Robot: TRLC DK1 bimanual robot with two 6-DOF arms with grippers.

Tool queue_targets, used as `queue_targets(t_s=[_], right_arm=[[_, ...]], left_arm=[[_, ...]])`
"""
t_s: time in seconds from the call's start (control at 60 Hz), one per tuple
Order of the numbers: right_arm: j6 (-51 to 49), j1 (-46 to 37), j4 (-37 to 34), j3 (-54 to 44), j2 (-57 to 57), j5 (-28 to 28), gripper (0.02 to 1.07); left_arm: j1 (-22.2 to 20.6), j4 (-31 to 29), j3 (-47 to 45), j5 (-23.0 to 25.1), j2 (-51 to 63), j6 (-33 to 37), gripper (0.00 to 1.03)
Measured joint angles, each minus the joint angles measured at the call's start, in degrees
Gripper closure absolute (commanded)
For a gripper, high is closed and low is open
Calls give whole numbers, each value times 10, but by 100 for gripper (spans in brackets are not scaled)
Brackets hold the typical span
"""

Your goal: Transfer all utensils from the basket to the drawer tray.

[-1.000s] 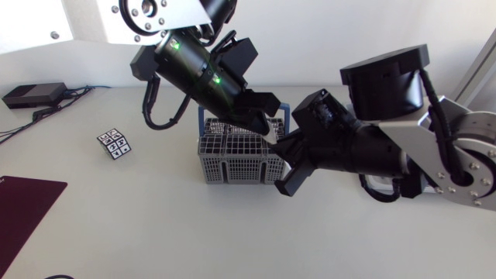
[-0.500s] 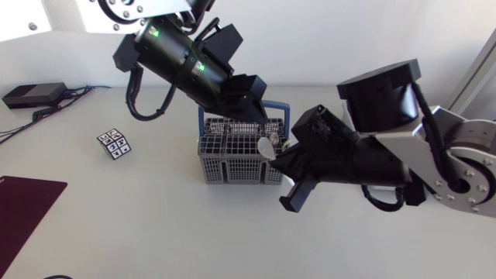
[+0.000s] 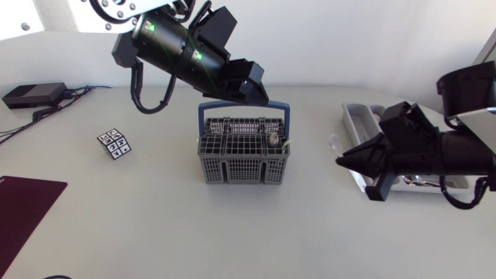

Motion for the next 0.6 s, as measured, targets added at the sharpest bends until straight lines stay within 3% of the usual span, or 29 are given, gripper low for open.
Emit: queue_targets(t_s=[0.233, 0.6], right_arm=[[-176, -167, -49, 0, 65, -56, 96], [-453, -328, -113, 89, 208, -51, 96]], left_arm=[[-17, 17, -9, -39, 14, 6, 46], [-30, 28, -19, -73, 19, 13, 46]])
